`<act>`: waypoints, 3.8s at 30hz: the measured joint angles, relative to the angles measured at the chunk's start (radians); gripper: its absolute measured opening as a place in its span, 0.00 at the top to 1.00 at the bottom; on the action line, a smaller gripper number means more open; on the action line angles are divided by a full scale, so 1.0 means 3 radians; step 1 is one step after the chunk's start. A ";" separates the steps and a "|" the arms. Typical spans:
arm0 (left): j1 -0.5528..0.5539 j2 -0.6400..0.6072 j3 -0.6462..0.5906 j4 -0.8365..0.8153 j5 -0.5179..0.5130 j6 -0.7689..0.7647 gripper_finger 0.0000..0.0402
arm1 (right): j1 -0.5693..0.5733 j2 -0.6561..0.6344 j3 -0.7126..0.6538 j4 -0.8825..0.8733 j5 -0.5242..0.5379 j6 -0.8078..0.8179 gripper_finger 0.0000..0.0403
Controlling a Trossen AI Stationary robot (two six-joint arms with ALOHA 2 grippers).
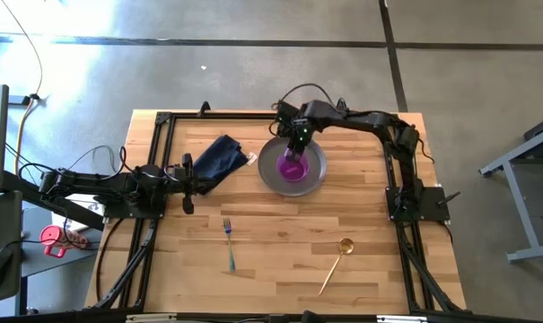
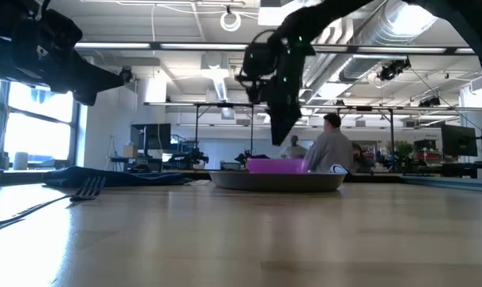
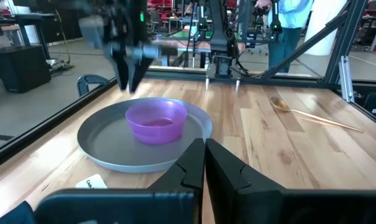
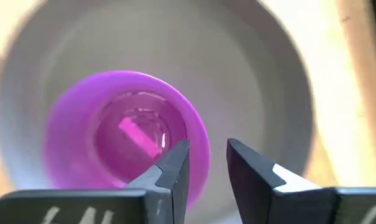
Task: Set table place
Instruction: Put the blue fork to the right of gray plate
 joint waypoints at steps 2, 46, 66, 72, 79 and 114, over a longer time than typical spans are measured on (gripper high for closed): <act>-0.0001 0.0001 0.0000 0.0000 0.0000 0.0044 0.99 | 0.0057 0.0000 0.0310 -0.0408 0.0120 0.0064 0.75; 0.0003 0.2181 0.2577 -0.1777 -0.0873 0.0806 0.99 | 0.0849 -0.2510 -0.2260 0.0646 0.1085 0.2137 0.84; 0.0827 0.4152 0.4183 -0.2278 -0.0122 0.1189 0.99 | 0.0304 -0.3013 -0.2163 0.0476 0.0962 0.1060 0.84; 0.1396 0.4600 0.4496 -0.2397 0.0085 0.1186 0.99 | -0.0032 -0.2954 -0.2226 0.0681 0.0962 0.0919 0.87; 0.1797 0.5088 0.4771 -0.2488 0.0460 0.1188 1.00 | -0.0637 -0.2486 -0.2327 0.1168 0.0728 0.0693 0.99; -0.1308 0.4529 0.4701 -0.4834 -0.0580 -0.3331 1.00 | -0.0407 -0.2716 -0.2332 0.1265 0.0088 0.0497 1.00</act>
